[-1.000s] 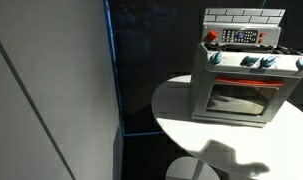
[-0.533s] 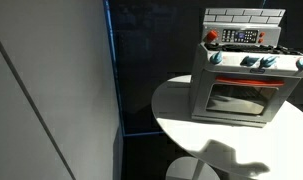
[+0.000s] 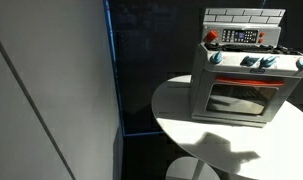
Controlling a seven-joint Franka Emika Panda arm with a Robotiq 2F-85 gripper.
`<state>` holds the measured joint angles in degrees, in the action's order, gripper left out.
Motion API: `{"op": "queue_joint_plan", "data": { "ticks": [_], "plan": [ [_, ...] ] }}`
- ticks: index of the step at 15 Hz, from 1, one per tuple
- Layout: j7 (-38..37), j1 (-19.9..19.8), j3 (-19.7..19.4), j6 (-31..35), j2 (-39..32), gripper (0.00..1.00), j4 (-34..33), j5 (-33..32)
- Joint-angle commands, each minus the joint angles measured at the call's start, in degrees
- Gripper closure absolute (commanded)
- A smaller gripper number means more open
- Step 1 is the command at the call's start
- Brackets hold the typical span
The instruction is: Press the top orange button on the right side of the stove
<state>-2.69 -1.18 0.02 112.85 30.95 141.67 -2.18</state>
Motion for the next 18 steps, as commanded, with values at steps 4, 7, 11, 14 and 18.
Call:
{"op": "queue_joint_plan", "data": {
  "ticks": [4,7,11,14,18],
  "plan": [
    [-5.6,-3.1,0.8,4.2,-6.3,0.0,-6.8,-3.6],
    [-9.2,-4.1,0.8,5.2,-10.0,0.0,-10.7,-4.6],
    [-15.2,-5.0,1.1,5.8,-15.1,0.0,-15.9,-5.5],
    [-19.7,-5.1,1.0,7.5,-18.6,0.0,-19.4,-7.0],
    [-23.6,-5.1,0.5,11.7,-22.7,0.0,-23.0,-9.9]
  ]
}}
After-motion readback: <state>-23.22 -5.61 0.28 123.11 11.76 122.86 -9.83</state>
